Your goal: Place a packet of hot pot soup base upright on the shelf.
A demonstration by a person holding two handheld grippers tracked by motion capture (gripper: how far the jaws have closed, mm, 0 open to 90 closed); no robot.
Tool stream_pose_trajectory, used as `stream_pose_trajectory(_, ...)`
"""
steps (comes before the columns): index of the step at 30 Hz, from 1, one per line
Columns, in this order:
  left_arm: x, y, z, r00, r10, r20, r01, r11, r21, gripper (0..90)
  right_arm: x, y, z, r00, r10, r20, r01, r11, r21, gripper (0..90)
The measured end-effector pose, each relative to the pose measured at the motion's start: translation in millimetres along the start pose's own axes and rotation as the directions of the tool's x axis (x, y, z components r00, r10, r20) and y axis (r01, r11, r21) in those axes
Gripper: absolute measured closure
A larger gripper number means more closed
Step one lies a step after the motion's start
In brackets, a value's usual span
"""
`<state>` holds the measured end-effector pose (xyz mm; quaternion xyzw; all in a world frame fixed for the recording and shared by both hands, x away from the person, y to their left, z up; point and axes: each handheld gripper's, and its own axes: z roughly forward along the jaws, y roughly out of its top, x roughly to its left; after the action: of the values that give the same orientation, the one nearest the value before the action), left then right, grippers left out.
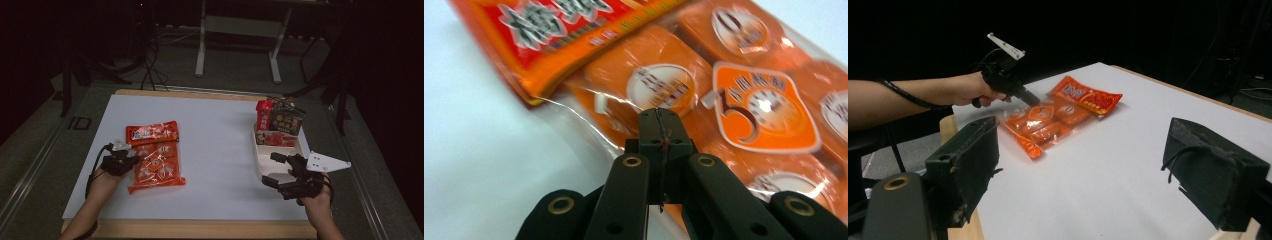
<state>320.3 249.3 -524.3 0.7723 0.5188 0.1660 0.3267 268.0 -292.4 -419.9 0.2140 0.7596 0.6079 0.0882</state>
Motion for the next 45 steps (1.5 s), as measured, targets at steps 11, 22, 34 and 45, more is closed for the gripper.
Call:
stream_pose_trajectory(11,8.2,9.1,13.3,0.9994,-0.002,-0.034,0.004,0.9989,0.047,90.0,-0.6,-0.8,-0.5,1.0,0.0,0.003,0.0,1.0,0.001,14.5)
stream_pose_trajectory(22,-25.0,24.2,31.2,0.998,0.053,0.033,-0.055,0.997,0.055,90.0,1.4,-0.1,2.2,1.0,-0.008,-0.005,0.008,1.0,0.005,14.5)
stream_pose_trajectory(34,-81.8,43.7,52.6,0.9755,0.179,0.128,-0.188,0.98,0.065,90.0,0.7,-0.9,0.5,1.0,-0.002,-0.006,0.002,1.0,0.004,14.5)
stream_pose_trajectory(45,-86.7,38.0,44.6,0.9762,0.155,0.152,-0.164,0.9851,0.051,90.0,0.5,-1.0,-1.5,1.0,-0.002,-0.004,0.002,1.0,0.0,14.7)
